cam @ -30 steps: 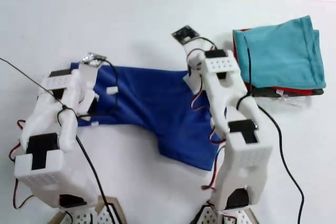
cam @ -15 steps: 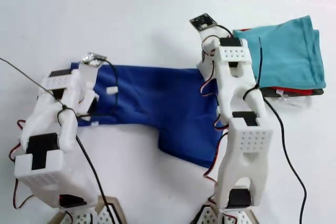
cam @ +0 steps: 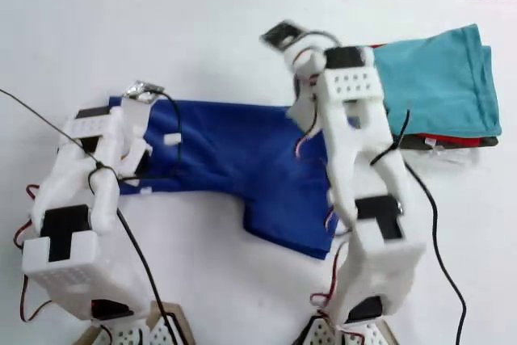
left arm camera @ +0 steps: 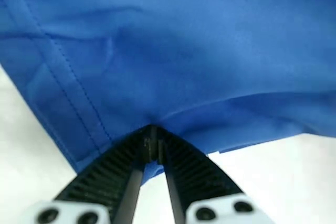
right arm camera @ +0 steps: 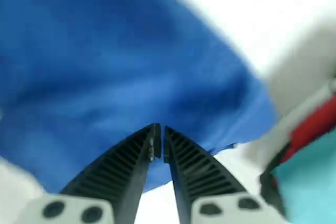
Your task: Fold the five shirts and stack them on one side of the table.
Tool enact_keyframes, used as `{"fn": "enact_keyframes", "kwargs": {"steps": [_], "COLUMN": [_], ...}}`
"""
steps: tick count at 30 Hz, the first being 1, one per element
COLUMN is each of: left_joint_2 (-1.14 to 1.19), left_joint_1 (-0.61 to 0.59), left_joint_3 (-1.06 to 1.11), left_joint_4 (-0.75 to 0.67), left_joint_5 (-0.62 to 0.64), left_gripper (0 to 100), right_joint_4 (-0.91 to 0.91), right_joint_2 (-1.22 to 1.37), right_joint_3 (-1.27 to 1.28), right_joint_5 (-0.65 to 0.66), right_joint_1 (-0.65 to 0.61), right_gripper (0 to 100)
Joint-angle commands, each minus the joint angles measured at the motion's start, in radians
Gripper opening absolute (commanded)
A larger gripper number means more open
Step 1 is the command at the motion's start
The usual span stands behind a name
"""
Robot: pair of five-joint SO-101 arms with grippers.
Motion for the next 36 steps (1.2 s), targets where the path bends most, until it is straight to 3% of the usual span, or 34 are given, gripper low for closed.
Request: {"fn": "enact_keyframes", "kwargs": {"steps": [1, 8, 11, 16, 24, 31, 36], "left_joint_2": [0.003, 0.003, 0.003, 0.003, 0.003, 0.003, 0.003], "left_joint_1": [-0.018, -0.018, -0.018, -0.018, -0.018, -0.018, -0.018], "left_joint_3": [0.002, 0.002, 0.002, 0.002, 0.002, 0.002, 0.002], "left_joint_4": [-0.026, -0.026, -0.026, -0.026, -0.026, -0.026, -0.026], "left_joint_5": [-0.006, -0.006, -0.008, -0.008, -0.008, -0.008, -0.008], "left_gripper": [3, 3, 3, 3, 3, 3, 3], "right_joint_4": [-0.062, -0.288, -0.300, -0.298, -0.340, -0.509, -0.481], "right_joint_2": [-0.286, -0.656, -0.691, -0.700, -0.691, -0.616, -0.464], "right_joint_3": [0.278, 0.908, 1.026, 1.117, 1.148, 1.284, 1.177], "right_joint_5": [0.023, 0.021, 0.021, 0.026, 0.025, 0.026, 0.023], "right_joint_1": [-0.058, -0.255, -0.321, -0.409, -0.469, -0.469, -0.386], "right_gripper": [2.0, 2.8, 12.4, 26.1, 26.2, 26.1, 22.6]}}
